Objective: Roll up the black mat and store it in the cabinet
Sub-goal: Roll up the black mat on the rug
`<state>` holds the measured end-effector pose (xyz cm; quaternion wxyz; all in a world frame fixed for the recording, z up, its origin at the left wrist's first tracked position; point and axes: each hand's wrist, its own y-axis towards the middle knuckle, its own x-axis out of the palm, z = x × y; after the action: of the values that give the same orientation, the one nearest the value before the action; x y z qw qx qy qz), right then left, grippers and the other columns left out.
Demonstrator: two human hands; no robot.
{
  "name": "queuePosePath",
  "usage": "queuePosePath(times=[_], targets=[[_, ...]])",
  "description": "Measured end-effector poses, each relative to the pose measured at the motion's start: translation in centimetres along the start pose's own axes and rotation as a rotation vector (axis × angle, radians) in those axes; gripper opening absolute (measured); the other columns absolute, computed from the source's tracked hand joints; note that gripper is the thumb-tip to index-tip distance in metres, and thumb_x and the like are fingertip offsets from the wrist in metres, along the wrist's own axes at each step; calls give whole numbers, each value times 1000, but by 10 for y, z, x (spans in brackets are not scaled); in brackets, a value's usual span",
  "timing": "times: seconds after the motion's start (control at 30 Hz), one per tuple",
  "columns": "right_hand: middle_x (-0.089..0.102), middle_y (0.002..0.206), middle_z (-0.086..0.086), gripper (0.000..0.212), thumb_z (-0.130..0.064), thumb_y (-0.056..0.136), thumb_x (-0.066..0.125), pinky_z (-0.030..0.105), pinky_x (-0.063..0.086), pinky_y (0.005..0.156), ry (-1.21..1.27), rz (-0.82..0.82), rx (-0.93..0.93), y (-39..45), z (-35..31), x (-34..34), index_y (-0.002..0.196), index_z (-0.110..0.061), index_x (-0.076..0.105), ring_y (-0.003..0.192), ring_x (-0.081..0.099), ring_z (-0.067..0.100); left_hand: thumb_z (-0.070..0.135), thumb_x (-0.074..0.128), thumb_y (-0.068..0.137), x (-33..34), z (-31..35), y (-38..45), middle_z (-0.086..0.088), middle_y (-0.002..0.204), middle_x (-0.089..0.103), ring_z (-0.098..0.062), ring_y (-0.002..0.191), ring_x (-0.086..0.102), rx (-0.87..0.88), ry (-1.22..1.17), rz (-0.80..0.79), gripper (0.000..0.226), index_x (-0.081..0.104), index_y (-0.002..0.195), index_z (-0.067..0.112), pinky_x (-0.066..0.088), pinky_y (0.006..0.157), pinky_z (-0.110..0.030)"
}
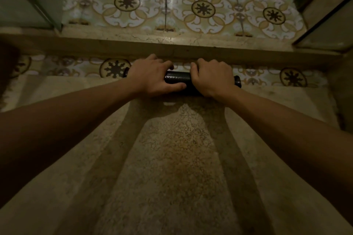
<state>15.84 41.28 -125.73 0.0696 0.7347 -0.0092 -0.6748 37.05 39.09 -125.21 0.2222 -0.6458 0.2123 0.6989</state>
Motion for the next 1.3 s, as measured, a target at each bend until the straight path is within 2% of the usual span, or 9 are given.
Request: queuePosePath(times=[0.13, 0.23, 0.33, 0.43, 0.5, 0.67, 0.83, 1.0, 1.3], targets=[[53, 74, 4, 42, -47, 97, 25, 37, 32, 62, 61, -128, 21, 17, 5, -1, 77, -23, 53, 63, 48, 26, 101, 21, 64, -9, -7, 12, 3, 87, 66, -17, 76, 58, -24, -52, -136, 93, 57, 110, 29, 41, 58, -31], [49, 85, 2, 48, -49, 98, 26, 36, 34, 67, 96, -81, 21, 20, 6, 0, 77, -21, 58, 83, 54, 26, 106, 25, 56, -14, -9, 18, 9, 73, 60, -13, 64, 56, -30, -58, -198, 89, 57, 94, 32, 42, 56, -29], [51, 101, 8, 60, -58, 99, 21, 40, 36, 75, 54, -77, -35, 19, 4, -1, 98, -20, 67, 100, 51, 29, 107, 31, 52, -13, -10, 20, 9, 76, 62, -14, 67, 58, -23, -56, -206, 88, 58, 90, 32, 44, 57, -29], [62, 93, 7, 65, -73, 94, 14, 38, 36, 67, 71, -153, -74, 15, 3, -5, 106, -25, 55, 85, 59, 30, 106, 36, 48, -13, -9, 18, 7, 86, 58, -15, 76, 57, -12, -49, -197, 94, 60, 99, 31, 42, 58, -30], [55, 88, 2, 69, -80, 90, 11, 36, 35, 64, 66, -174, -114, 5, 6, -7, 100, -27, 53, 82, 53, 25, 106, 37, 48, -11, -6, 12, 5, 90, 54, -16, 80, 52, -1, -29, -174, 97, 58, 106, 31, 39, 58, -29], [48, 101, 3, 77, -92, 80, 33, 34, 40, 68, 26, -122, -406, -18, 32, -14, 113, -24, 50, 89, 44, 19, 94, 50, 61, 1, 1, -8, -5, 108, 49, -14, 90, 33, 37, 29, -29, 91, 48, 125, 29, 35, 67, -31], [47, 109, 8, 77, -77, 71, 55, 33, 41, 72, -29, -99, -533, -24, 33, -17, 121, -20, 44, 93, 38, 19, 90, 53, 61, 4, -4, -21, -7, 105, 48, -14, 87, 29, 68, 66, 26, 90, 43, 122, 26, 32, 65, -32], [48, 107, 12, 73, -64, 67, 72, 33, 37, 72, -90, -94, -488, -22, 31, -21, 115, -15, 48, 93, 43, 25, 82, 61, 65, -5, -1, -14, -9, 108, 49, -22, 92, 45, 85, 90, 2, 87, 44, 124, 20, 38, 67, -34], [53, 105, 18, 65, -43, 66, 81, 40, 42, 68, -69, -348, -424, -81, -22, -134, 112, -7, 54, 92, 49, 34, 54, 75, 64, -109, 36, -91, -11, 108, 50, -28, 94, 49, 66, 25, -192, 72, 40, 114, 16, 47, 77, -43]])
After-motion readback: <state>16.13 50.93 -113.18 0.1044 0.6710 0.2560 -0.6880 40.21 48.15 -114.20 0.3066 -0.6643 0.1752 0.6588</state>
